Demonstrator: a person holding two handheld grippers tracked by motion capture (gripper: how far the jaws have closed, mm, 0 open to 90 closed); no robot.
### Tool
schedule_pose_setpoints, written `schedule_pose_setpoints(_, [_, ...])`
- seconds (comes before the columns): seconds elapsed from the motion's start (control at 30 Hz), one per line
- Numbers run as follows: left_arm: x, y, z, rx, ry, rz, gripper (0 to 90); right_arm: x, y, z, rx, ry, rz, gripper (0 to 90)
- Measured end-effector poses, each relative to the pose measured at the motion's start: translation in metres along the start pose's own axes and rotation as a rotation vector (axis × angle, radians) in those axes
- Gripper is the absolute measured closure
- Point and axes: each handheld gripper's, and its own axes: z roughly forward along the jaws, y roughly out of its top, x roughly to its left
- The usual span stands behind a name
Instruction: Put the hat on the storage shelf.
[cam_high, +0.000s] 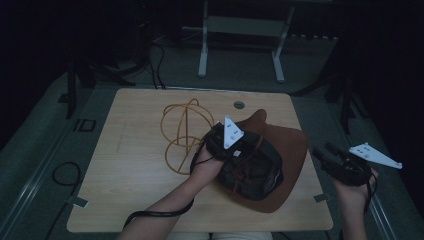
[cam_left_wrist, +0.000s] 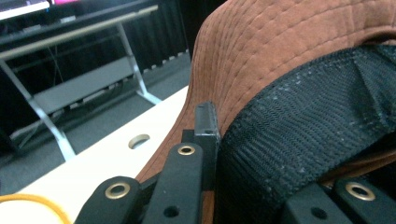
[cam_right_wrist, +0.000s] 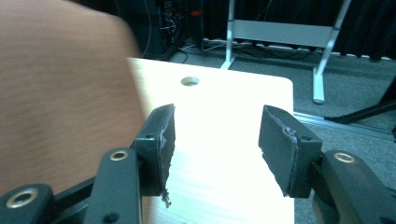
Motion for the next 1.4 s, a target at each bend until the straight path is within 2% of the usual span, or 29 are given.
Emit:
schedule_pose_setpoints(0.03, [0.001,-0.002,-0.004,-0.011,-0.016,0.008,86.5,-0.001,-0.001,0.002,0.005,0.015,0.004,46.1])
schedule_pose_setpoints(0.07, [0.003,-0.003,-0.008,-0.04,-0.057,0.01,86.5,-0.002,-0.002,0.004,0.007,0.017,0.009,46.3])
schedule_pose_setpoints(0.13, [0.005,-0.005,-0.014,-0.059,-0.09,0.024,86.4,-0.002,-0.003,0.009,0.014,0.04,0.007,46.8])
schedule_pose_setpoints(0.17, [0.007,-0.007,-0.017,-0.081,-0.129,0.022,86.4,-0.001,-0.004,0.012,0.016,0.046,0.007,47.3])
schedule_pose_setpoints(0.2, [0.009,-0.008,-0.02,-0.091,-0.138,0.029,86.4,0.0,-0.005,0.014,0.018,0.068,0.007,47.5])
schedule_pose_setpoints(0.27, [0.013,-0.011,-0.025,-0.14,-0.226,0.029,86.3,0.006,-0.007,0.018,0.015,0.097,0.011,49.4])
schedule_pose_setpoints(0.3, [0.014,-0.012,-0.027,-0.146,-0.238,0.041,86.3,0.009,-0.007,0.02,0.015,0.128,0.007,49.3])
schedule_pose_setpoints(0.33, [0.016,-0.012,-0.029,-0.157,-0.268,0.045,86.3,0.013,-0.007,0.022,0.011,0.147,-0.001,49.3])
schedule_pose_setpoints(0.4, [0.016,-0.013,-0.033,-0.166,-0.284,0.055,86.3,0.021,-0.007,0.026,0.009,0.189,-0.023,49.2])
schedule_pose_setpoints(0.43, [0.017,-0.014,-0.034,-0.179,-0.306,0.053,86.4,0.026,-0.007,0.028,0.006,0.204,-0.03,49.2])
schedule_pose_setpoints(0.5, [0.017,-0.015,-0.037,-0.185,-0.319,0.055,86.3,0.036,-0.007,0.032,0.003,0.265,-0.052,49.1])
schedule_pose_setpoints(0.53, [0.018,-0.015,-0.038,-0.193,-0.336,0.055,86.4,0.042,-0.007,0.034,0.001,0.281,-0.063,49.5])
schedule_pose_setpoints(0.57, [0.018,-0.016,-0.039,-0.199,-0.335,0.062,86.4,0.047,-0.007,0.035,0.0,0.317,-0.073,49.6])
schedule_pose_setpoints(0.63, [0.02,-0.016,-0.041,-0.213,-0.361,0.057,86.4,0.059,-0.007,0.038,-0.005,0.372,-0.095,49.8])
schedule_pose_setpoints(0.77, [0.018,-0.014,-0.043,-0.222,-0.371,0.065,86.3,0.08,-0.008,0.043,-0.017,0.485,-0.151,49.6])
schedule_pose_setpoints(0.87, [0.014,-0.012,-0.044,-0.221,-0.382,0.073,86.3,0.093,-0.006,0.046,-0.029,0.544,-0.181,48.2])
schedule_pose_setpoints(1.07, [0.001,-0.008,-0.042,-0.231,-0.402,0.093,86.3,0.11,-0.002,0.054,-0.057,0.614,-0.215,45.3])
schedule_pose_setpoints(1.4, [-0.007,-0.003,-0.038,-0.258,-0.404,0.07,86.3,0.116,0.01,0.058,-0.126,0.676,-0.186,44.3])
